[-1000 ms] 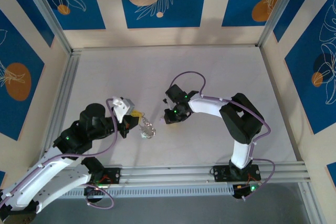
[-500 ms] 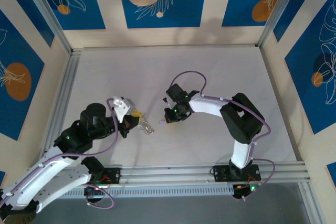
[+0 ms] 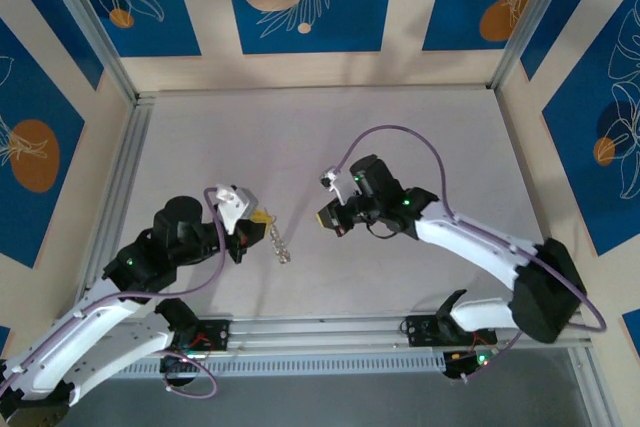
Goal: Put the keys on the keyring
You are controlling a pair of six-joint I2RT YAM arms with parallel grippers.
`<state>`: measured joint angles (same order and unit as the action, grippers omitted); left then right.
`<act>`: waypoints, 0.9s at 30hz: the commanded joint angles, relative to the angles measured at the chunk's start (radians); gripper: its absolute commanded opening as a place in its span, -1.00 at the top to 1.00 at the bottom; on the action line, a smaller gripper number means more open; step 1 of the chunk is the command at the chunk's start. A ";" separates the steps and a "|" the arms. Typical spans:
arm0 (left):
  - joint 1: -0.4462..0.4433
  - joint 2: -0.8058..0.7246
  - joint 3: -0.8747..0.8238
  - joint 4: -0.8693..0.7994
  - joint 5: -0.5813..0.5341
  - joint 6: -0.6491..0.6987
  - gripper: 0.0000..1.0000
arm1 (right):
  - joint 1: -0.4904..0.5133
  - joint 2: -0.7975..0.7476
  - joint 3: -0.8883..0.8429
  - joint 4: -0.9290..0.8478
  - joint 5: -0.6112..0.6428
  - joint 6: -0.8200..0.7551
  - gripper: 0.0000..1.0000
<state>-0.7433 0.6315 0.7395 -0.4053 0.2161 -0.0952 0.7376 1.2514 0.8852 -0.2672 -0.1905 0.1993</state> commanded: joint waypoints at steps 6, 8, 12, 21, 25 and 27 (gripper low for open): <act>0.009 0.014 0.058 0.035 0.131 0.056 1.00 | -0.003 -0.176 0.017 -0.011 -0.414 -0.066 1.00; 0.007 0.027 0.061 0.048 0.167 0.064 1.00 | -0.004 -0.213 0.013 0.027 -0.450 -0.020 1.00; 0.007 0.042 0.041 0.116 0.250 0.061 1.00 | -0.004 -0.214 0.005 0.133 -0.441 0.088 1.00; -0.001 0.051 0.044 0.123 0.288 0.070 1.00 | 0.041 -0.081 0.055 0.179 -0.431 0.144 1.00; -0.004 0.055 0.043 0.124 0.285 0.074 1.00 | 0.055 -0.082 0.063 0.204 -0.432 0.152 1.00; -0.004 0.060 0.042 0.126 0.284 0.074 1.00 | 0.060 -0.086 0.063 0.210 -0.437 0.147 1.00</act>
<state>-0.7444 0.6914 0.7586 -0.3260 0.4713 -0.0425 0.7879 1.1816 0.9066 -0.0879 -0.6029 0.3351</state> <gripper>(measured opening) 0.041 0.049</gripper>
